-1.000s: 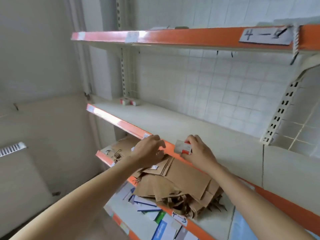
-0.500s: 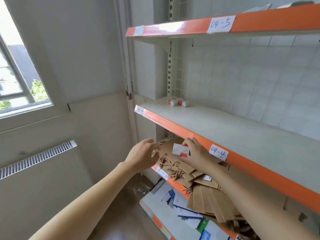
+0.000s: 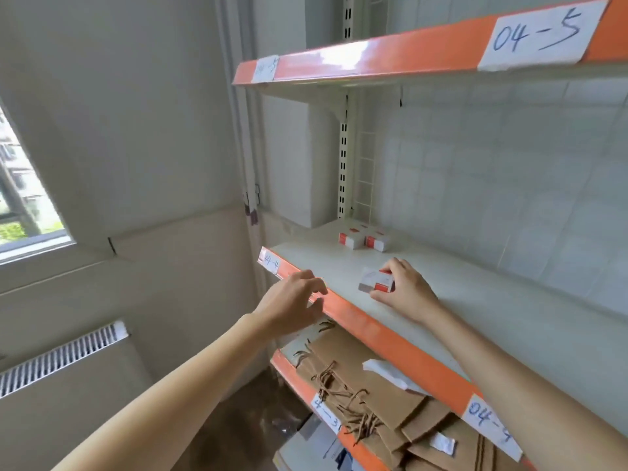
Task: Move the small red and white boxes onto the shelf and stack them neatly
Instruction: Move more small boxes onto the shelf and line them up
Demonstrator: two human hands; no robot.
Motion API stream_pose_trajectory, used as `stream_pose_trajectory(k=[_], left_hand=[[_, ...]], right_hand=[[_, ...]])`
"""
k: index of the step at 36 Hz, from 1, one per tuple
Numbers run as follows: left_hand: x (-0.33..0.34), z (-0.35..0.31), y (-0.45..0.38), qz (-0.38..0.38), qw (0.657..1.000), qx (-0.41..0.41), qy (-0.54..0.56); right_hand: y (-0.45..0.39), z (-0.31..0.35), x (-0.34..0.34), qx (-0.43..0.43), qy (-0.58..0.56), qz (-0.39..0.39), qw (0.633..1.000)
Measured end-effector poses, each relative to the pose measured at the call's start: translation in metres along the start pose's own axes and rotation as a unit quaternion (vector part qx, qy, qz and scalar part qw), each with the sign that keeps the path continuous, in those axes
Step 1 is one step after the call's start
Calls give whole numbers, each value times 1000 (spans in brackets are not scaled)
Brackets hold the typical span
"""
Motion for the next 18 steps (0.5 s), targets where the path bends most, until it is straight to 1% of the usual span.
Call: stream_pose_trajectory(k=[4,6,9,12,15,18], left_hand=[[5,-1,-37,-15,999,18,31],[15,-2,-52,-2,999,27,40],[27,-3,-78,23,998,41,42],[38,-6,-106,51,997,48,45],[50,-12,-131,77,992,53,90],[66,-20,-151,108,982,76,135]], right_hand=[[-23,-31,-13,35,-13,-39,999],[-25,-51,-13,65,-29,-44,996],[-25,-74,-11,88,-75,-35,993],[-27,-82,-10,78,-87,-19,993],[-27,-89,-12,65,-115,-2,991],[-20,-97,-14,63,-177,-17,982]])
Point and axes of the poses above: each hand's wrist, its own y-axis away from the middle knuckle, its own x-axis out of the palm, z = x × y, the point moved 6 cm from there along -y, towards the middle knuckle, and after that the axes turned 12 degrees about z, right-handed, at the moved point
